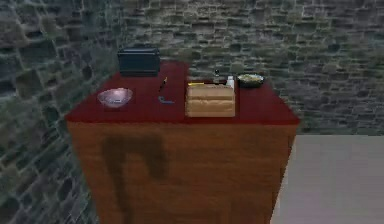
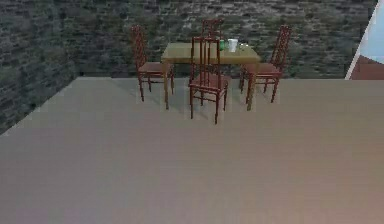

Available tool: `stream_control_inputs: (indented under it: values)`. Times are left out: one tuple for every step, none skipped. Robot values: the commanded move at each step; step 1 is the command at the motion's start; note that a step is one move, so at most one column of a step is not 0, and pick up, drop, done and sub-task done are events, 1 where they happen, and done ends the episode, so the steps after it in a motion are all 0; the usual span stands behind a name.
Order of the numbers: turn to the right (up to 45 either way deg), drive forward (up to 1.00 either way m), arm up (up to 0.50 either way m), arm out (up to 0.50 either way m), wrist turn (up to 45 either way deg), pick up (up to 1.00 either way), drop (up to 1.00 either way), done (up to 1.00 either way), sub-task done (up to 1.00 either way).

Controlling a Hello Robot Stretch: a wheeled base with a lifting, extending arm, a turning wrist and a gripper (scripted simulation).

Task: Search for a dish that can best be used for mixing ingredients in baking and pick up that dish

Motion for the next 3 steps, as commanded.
stream_control_inputs:
  values:
    - [0.0, 0.35, 0.0, 0.0, 0.0, 0.0, 0.0, 0.0, 0.0]
    - [-45.0, 0.0, 0.0, 0.0, 0.0, 0.0, 0.0, 0.0, 0.0]
    - [-45.0, 0.0, 0.0, 0.0, 0.0, 0.0, 0.0, 0.0, 0.0]
